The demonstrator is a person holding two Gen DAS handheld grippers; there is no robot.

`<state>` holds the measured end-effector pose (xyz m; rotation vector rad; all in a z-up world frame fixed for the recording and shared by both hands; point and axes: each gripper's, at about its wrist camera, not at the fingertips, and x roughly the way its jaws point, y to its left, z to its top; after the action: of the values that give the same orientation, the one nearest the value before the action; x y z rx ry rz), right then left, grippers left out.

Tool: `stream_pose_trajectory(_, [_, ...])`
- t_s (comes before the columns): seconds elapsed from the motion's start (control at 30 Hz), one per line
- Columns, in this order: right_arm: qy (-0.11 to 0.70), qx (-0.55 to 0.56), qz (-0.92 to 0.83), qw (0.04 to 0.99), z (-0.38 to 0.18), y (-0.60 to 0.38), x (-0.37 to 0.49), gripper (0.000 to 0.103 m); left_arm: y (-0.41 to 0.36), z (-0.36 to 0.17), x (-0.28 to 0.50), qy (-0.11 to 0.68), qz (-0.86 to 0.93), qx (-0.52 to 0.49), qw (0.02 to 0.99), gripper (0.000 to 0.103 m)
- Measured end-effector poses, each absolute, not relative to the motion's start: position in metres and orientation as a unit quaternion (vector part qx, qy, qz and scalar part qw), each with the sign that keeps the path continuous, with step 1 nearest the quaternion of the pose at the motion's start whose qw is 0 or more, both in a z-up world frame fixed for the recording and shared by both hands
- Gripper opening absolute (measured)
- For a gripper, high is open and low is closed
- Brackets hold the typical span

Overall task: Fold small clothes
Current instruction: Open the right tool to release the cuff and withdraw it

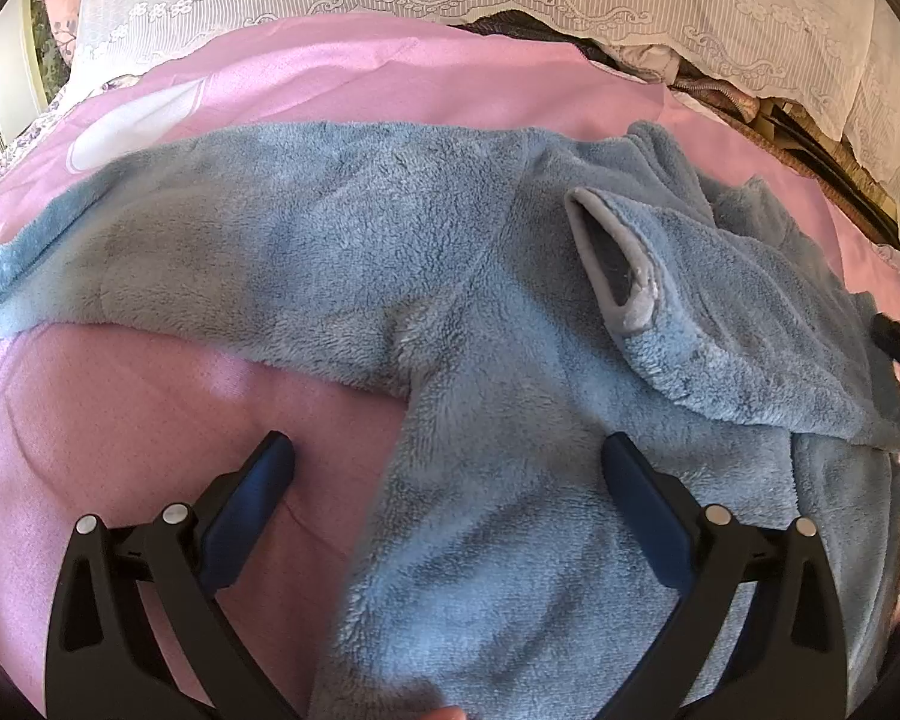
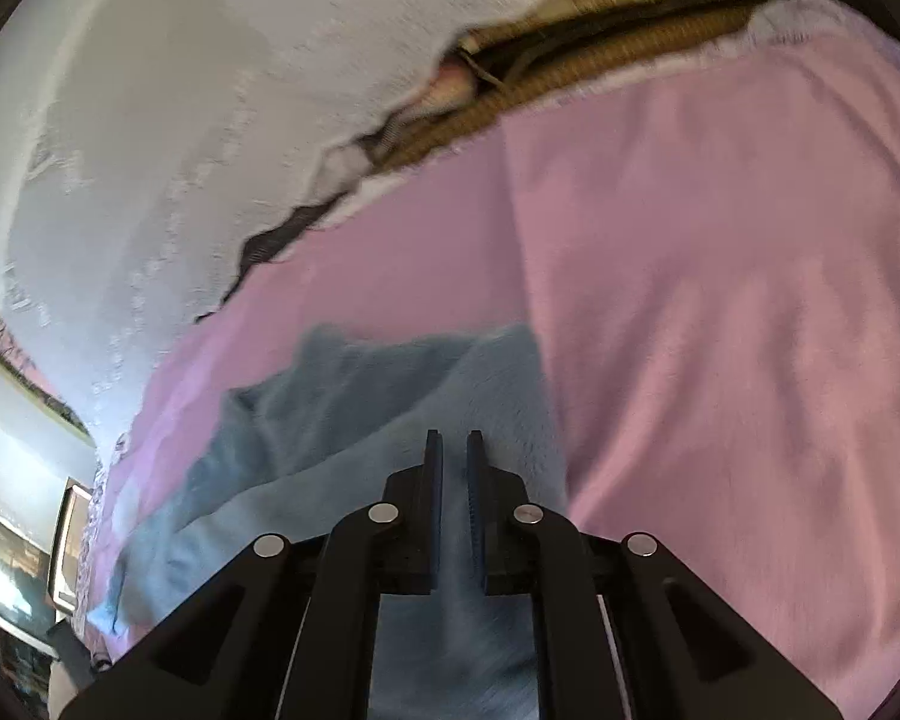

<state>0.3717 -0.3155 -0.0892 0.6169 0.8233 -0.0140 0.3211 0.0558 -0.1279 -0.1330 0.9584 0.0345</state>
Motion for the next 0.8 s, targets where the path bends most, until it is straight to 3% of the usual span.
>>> stream_pose_trajectory(0.13, [0.409, 0.317, 0.004, 0.856, -0.118, -0.33, 0.378, 0.0, 0.054, -0.128, 0.322, 0.462, 0.019, -0.057, 0.885, 0.099])
stream_pose_trajectory(0.23, [0.402, 0.322, 0.0, 0.857, -0.112, -0.332, 0.372, 0.002, 0.053, -0.128, 0.324, 0.462, 0.019, -0.058, 0.885, 0.099])
stream_pose_trajectory(0.27, [0.397, 0.316, -0.003, 0.862, -0.107, -0.329, 0.367, 0.007, 0.054, -0.128, 0.324, 0.462, 0.018, -0.059, 0.885, 0.099])
stream_pose_trajectory(0.5, [0.374, 0.262, 0.001, 0.89, -0.075, -0.312, 0.329, 0.007, 0.055, -0.127, 0.325, 0.463, 0.013, -0.065, 0.884, 0.099])
stream_pose_trajectory(0.8, [0.394, 0.207, -0.012, 0.895, -0.101, -0.297, 0.303, 0.008, 0.081, -0.106, 0.33, 0.451, -0.017, -0.152, 0.879, 0.099])
